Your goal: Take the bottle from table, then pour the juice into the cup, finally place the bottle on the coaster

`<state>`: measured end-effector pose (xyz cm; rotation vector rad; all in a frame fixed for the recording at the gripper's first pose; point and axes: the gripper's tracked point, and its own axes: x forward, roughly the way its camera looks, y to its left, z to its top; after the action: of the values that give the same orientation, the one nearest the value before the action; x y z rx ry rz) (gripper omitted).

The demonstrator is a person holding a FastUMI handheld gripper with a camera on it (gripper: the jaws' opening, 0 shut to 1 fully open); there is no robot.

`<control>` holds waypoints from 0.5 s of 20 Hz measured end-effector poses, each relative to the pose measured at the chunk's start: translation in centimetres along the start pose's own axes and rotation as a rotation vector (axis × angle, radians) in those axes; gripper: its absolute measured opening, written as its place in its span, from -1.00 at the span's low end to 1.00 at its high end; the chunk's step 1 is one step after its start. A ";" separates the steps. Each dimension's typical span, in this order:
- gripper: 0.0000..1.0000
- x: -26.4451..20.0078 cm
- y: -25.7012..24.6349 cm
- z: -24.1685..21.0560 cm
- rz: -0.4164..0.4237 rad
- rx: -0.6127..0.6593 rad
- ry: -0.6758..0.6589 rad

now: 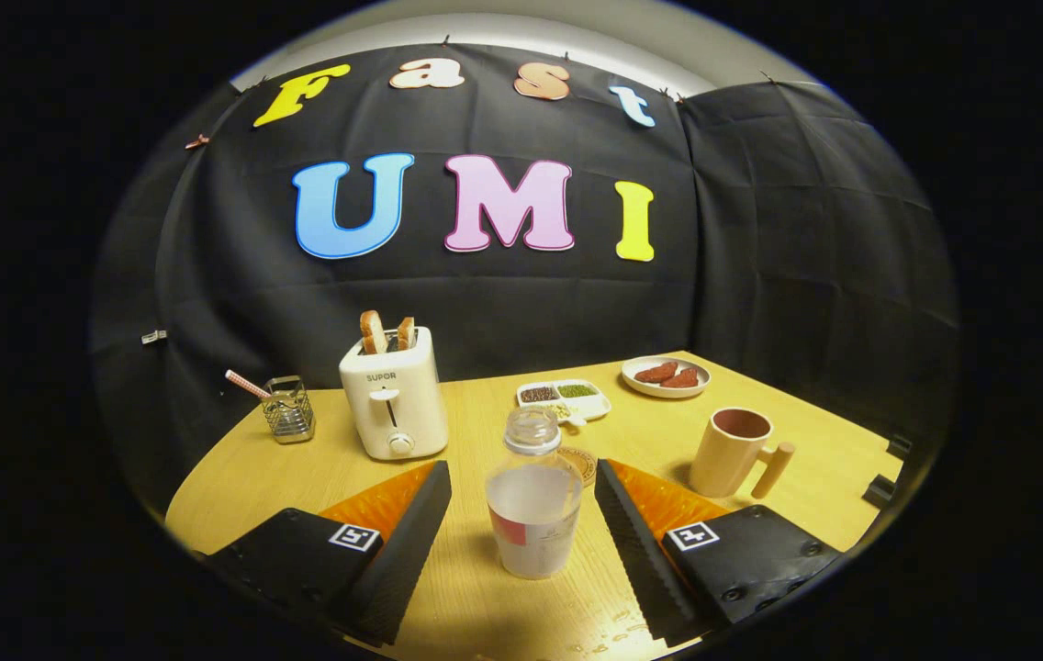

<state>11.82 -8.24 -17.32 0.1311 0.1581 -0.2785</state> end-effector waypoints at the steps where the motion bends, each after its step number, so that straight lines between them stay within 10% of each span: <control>1: 0.95 0.4 -0.1 -0.6 -0.002 0.004 0.005; 10: 0.94 3.9 -0.5 -4.2 -0.018 -0.103 0.021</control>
<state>14.79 -9.11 -22.11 0.0304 0.1939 -0.2861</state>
